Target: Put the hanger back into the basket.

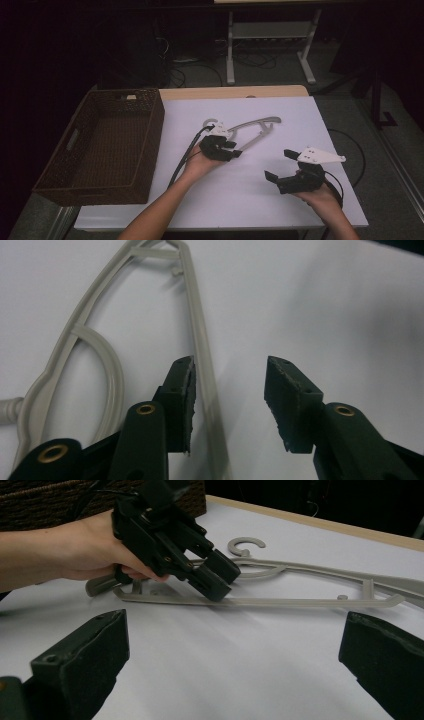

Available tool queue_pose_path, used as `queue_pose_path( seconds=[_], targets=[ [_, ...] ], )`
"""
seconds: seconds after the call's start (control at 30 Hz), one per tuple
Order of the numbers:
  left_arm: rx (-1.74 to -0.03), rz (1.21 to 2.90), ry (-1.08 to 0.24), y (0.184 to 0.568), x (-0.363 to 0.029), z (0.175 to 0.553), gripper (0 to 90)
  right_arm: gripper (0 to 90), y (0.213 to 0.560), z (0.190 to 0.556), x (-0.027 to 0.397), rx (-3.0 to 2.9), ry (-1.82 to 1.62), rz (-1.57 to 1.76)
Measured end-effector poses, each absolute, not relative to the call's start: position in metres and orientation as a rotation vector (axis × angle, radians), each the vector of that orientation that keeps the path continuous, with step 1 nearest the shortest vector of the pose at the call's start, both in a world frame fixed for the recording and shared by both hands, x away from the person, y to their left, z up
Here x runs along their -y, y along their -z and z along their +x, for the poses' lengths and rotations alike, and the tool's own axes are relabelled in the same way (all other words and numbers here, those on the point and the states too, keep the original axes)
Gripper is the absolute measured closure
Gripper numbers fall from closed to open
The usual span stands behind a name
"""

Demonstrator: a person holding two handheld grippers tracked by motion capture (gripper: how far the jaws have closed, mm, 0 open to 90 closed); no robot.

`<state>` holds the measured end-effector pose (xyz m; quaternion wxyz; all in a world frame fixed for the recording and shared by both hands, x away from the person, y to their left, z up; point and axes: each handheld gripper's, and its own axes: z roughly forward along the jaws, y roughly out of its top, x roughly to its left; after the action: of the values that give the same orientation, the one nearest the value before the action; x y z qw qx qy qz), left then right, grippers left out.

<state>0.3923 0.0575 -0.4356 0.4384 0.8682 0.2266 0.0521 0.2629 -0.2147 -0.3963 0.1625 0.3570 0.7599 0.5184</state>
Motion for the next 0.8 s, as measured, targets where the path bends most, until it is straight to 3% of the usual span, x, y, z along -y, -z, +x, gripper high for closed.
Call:
queue_pose_path(
  seconds=[0.47,0.67,0.8],
  targets=[
    [-0.614,2.227,-0.122,0.448,-0.047,0.403,67.3,0.0,0.396,0.263,0.215,-2.17,-1.482,1.014],
    [-0.624,2.231,-0.092,0.451,-0.046,0.404,78.2,0.0,0.396,0.263,0.215,-2.171,-1.482,1.011],
    [-0.625,2.246,-0.088,0.45,-0.045,0.404,79.4,0.0,0.396,0.262,0.216,-2.172,-1.484,1.009]
  ],
)
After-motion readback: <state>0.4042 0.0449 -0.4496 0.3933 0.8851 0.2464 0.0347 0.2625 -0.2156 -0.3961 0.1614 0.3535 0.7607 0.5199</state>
